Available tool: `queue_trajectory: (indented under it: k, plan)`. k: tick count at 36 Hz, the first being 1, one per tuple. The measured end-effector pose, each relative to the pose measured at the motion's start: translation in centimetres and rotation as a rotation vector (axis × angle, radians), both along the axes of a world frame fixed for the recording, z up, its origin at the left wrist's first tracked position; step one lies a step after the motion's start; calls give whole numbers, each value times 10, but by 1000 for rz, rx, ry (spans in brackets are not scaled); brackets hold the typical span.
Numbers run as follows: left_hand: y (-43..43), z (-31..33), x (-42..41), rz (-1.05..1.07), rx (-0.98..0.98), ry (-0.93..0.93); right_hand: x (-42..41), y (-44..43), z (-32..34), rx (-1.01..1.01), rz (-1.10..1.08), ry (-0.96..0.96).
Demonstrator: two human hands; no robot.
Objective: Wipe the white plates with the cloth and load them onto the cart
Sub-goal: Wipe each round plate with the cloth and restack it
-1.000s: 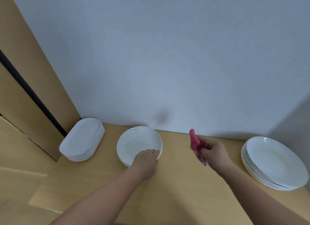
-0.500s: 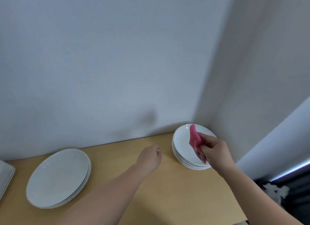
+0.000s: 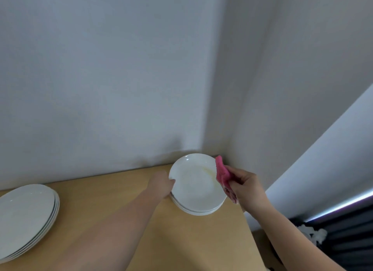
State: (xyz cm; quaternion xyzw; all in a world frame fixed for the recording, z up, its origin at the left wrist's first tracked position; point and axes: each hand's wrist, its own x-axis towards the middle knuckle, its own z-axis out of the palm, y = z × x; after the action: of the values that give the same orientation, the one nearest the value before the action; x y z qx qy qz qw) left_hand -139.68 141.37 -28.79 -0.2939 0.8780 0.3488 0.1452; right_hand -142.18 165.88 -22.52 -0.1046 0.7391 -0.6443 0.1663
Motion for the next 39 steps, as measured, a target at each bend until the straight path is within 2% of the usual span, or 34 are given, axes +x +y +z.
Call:
queue_trajectory:
  k: [5,10,14,17,24,31,39]
  plan:
    - [4,7,-9,36,53,-46,-8,6,-2,19,31,-3]
    - [6,17,-10,115,126,10,-12,8,-2,43,41,-11]
    - [7,23,-6,215,293,105,-14,7,0,29,55,-1]
    - [6,19,0,188,365,141,-15,5,3,17,77,16]
    - [6,15,13,191,374,236,-17,8,8,-15,68,36]
    - [-12,30,39,299,449,334,-20,-4,17,-45,71,53]
    - [-53,34,80,402,447,420,-13,-41,19,-26,181,133]
